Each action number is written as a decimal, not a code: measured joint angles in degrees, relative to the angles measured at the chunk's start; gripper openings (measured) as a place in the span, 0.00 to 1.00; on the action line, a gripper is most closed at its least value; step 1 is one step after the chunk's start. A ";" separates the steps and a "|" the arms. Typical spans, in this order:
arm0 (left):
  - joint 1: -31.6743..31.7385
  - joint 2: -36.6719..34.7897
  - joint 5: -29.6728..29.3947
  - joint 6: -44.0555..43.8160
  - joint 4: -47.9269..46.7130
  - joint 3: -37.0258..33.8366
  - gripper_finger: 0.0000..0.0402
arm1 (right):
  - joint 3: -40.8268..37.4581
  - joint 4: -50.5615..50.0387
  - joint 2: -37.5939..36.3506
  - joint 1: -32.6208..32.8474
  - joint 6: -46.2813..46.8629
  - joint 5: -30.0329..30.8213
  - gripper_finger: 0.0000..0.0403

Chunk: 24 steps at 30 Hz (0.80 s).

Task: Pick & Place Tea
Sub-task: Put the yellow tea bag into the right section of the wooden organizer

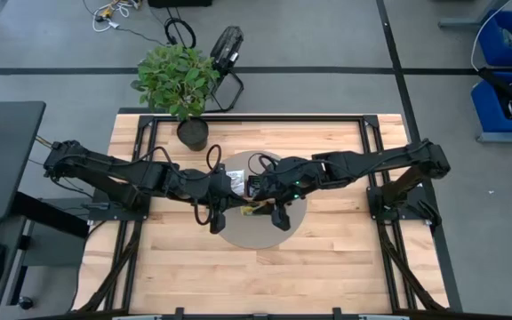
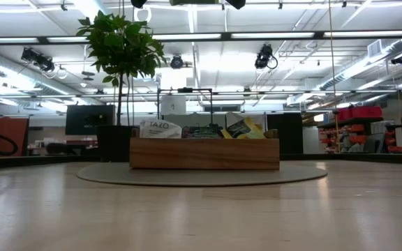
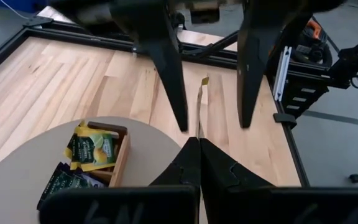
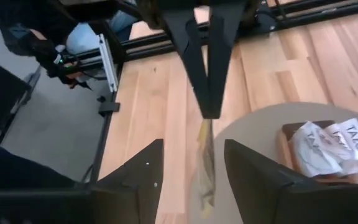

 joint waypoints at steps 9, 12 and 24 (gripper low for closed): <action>0.00 0.00 0.02 -0.42 -0.13 0.00 0.00 | 0.00 1.94 0.77 0.00 -0.73 -1.35 0.22; -0.03 0.00 0.12 -0.53 -0.08 0.00 0.00 | 0.00 1.90 0.77 -0.02 -1.21 -1.40 0.10; -1.06 -0.46 -3.11 -1.30 -3.82 0.00 0.12 | 0.03 -4.66 0.70 -0.21 -4.79 2.32 0.01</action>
